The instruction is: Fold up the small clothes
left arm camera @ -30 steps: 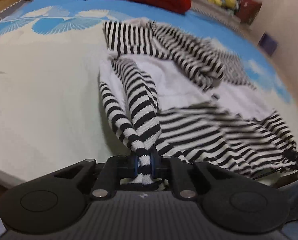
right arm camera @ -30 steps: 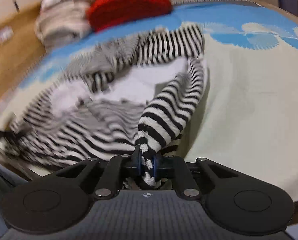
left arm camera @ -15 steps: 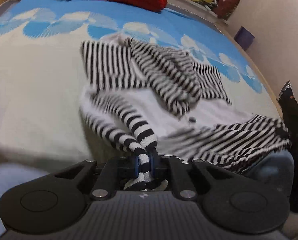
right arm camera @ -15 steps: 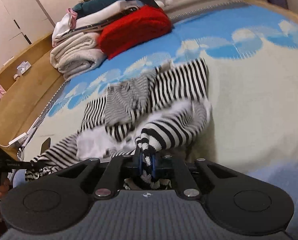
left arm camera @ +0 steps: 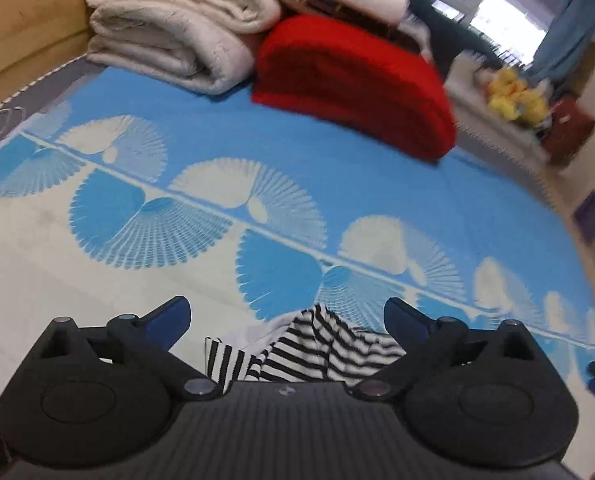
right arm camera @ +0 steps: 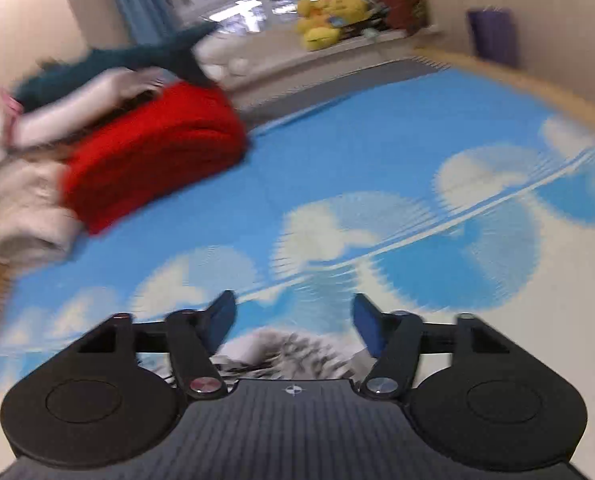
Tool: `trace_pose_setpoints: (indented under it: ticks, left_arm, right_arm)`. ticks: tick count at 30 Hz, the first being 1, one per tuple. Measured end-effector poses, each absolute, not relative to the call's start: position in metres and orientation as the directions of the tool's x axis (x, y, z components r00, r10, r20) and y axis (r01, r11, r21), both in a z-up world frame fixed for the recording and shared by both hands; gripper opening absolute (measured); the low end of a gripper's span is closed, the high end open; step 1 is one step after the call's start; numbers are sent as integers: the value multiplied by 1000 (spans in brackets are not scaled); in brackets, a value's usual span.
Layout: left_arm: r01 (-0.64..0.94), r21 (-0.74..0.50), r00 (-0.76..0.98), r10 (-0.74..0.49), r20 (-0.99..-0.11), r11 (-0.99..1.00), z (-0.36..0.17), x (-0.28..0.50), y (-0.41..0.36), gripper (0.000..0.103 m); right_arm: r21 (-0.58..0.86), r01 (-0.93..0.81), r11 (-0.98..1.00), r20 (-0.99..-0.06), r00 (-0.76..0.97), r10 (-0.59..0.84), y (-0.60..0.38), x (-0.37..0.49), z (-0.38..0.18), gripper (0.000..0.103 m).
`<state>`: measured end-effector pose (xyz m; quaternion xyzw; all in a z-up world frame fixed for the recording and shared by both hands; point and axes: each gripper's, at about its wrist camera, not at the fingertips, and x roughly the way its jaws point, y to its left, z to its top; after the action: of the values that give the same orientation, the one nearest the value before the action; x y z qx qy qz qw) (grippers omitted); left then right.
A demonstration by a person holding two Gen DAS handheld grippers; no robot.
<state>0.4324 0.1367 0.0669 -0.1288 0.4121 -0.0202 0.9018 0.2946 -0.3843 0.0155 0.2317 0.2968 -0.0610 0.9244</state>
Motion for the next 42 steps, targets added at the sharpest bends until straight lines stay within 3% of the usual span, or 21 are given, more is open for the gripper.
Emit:
trace_pose_setpoints:
  ticks: [2, 7, 10, 16, 21, 22, 23, 24, 25, 27, 30, 34, 37, 42]
  left_arm:
    - [-89, -250, 669, -128, -732, 964, 48, 409, 147, 103]
    - [-112, -219, 613, -106, -783, 969, -27, 372, 147, 103]
    - [-122, -185, 566, -84, -820, 975, -63, 371, 146, 103]
    - [-67, -129, 651, -54, -757, 989, -58, 389, 135, 103]
    - [3, -151, 584, -124, -802, 989, -74, 416, 114, 103]
    - [27, -138, 573, -129, -809, 990, -77, 417, 107, 103]
    - [48, -127, 573, -131, -809, 991, -82, 418, 102, 103]
    - [69, -109, 576, -129, -807, 992, -84, 418, 96, 103]
    - [82, -92, 578, -123, -807, 992, -86, 418, 92, 103]
    - [89, -76, 581, -114, -806, 993, -89, 420, 88, 103]
    - [60, -74, 578, -95, -810, 995, -94, 425, 89, 103]
    - [12, -44, 569, -43, -821, 999, -101, 435, 93, 103]
    - [-36, -60, 570, -29, -821, 998, -104, 444, 97, 103]
    - [-62, -110, 599, -51, -799, 992, -95, 453, 94, 103]
  right_arm:
    - [418, 188, 889, -543, 836, 79, -384, 272, -1, 76]
    - [268, 187, 945, -560, 829, -5, -373, 238, -55, 76]
    - [196, 151, 969, -583, 813, -9, -369, 240, -70, 71]
    - [46, 45, 998, -571, 821, -11, -351, 267, -77, 70]
    - [-98, -95, 991, -637, 771, 11, -318, 306, -98, 68]
    - [-104, -113, 988, -654, 756, 18, -314, 312, -104, 56]
    - [-100, -133, 986, -666, 745, 33, -311, 316, -108, 25]
    - [-91, -159, 983, -679, 732, 55, -309, 320, -109, 11]
    - [-98, -149, 984, -669, 742, 46, -307, 323, -107, 5]
    - [-56, -66, 996, -600, 800, 19, -317, 331, -95, 5]
    - [139, 109, 984, -500, 866, -25, -347, 343, -80, 5]
    - [221, 250, 943, -520, 848, -103, -367, 362, -97, 6]
    - [158, 256, 954, -597, 794, -114, -360, 374, -119, 39]
    - [191, 297, 936, -630, 768, -115, -366, 374, -111, 53]
